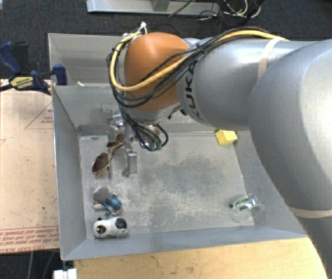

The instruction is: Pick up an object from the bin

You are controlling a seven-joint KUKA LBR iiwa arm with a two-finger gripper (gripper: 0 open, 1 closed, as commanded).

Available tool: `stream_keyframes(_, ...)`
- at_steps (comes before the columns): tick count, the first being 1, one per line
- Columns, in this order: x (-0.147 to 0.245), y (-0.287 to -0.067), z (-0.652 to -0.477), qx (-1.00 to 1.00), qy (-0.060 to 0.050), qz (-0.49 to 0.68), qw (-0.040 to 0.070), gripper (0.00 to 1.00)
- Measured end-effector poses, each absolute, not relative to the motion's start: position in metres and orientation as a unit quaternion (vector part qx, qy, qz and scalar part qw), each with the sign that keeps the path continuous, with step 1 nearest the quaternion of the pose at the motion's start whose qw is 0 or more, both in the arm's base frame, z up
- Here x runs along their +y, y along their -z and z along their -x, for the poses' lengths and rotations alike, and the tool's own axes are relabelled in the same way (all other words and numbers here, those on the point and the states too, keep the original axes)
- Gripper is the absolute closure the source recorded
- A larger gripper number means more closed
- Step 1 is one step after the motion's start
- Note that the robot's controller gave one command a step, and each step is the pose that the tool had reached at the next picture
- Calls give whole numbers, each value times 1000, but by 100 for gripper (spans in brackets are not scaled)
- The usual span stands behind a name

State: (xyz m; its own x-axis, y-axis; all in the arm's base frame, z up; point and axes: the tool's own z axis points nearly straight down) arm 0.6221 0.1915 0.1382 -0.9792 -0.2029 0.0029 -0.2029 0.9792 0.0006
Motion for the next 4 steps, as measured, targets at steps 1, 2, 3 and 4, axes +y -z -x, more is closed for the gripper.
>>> stream_keyframes(1,203,-141,-635,-978,1,-208,-3,0)
stream_keyframes(2,206,-66,-640,-972,1,-236,0,0)
stream_keyframes(3,214,-71,-643,-949,1,-314,-2,100)
stream_keyframes(4,214,-71,-643,-949,1,-314,-2,100)
